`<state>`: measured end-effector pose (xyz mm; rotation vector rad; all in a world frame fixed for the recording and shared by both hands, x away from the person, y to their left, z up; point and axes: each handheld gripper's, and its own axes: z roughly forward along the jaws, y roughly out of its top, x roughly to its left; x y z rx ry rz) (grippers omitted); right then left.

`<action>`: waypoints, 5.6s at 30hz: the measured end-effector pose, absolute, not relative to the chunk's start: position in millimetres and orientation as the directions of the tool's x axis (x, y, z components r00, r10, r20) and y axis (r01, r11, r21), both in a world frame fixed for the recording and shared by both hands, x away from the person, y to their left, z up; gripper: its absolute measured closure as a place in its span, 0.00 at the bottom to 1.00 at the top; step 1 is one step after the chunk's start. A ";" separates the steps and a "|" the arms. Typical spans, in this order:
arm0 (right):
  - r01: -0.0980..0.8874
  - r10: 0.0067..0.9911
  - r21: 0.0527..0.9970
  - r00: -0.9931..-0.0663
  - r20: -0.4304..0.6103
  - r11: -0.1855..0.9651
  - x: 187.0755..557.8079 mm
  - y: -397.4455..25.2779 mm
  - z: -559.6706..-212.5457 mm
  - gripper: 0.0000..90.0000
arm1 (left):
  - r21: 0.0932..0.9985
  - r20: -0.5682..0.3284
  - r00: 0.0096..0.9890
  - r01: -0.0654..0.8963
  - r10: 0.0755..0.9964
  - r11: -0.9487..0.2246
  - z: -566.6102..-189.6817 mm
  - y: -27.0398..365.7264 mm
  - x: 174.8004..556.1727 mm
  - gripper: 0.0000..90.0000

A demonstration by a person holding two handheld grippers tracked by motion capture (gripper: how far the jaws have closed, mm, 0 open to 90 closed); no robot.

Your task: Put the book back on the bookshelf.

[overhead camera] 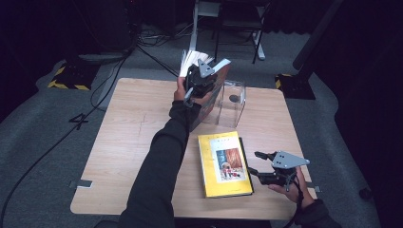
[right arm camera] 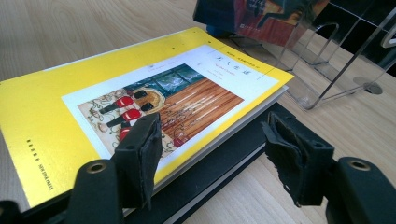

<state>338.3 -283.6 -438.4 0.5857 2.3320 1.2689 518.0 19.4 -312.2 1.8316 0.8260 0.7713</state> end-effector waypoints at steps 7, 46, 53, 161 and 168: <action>0.162 0.543 0.849 -0.823 -0.164 0.503 338.0 -282.3 -438.7 0.41 | 0.924 0.169 0.544 0.202 0.822 -0.324 -315.2 4.8 527.7 0.81; 0.170 0.513 0.845 -0.847 -0.138 0.507 338.3 -275.6 -442.3 0.42 | 0.934 0.159 0.442 0.222 0.883 -0.279 -343.9 -10.9 552.6 0.80; 0.170 0.513 0.844 -0.847 -0.139 0.509 337.8 -277.3 -442.4 0.42 | 0.938 0.129 0.400 0.247 0.907 -0.242 -346.2 -5.8 547.8 0.80; 0.277 0.518 0.776 -0.852 -0.075 0.567 342.7 -270.6 -451.0 0.33 | 0.766 0.180 0.771 0.280 0.611 -0.579 -439.0 108.7 384.2 0.34; 0.309 0.486 0.752 -0.874 -0.016 0.582 342.6 -268.7 -450.7 0.33 | 0.720 0.140 0.831 0.288 0.539 -0.631 -464.3 111.9 357.4 0.30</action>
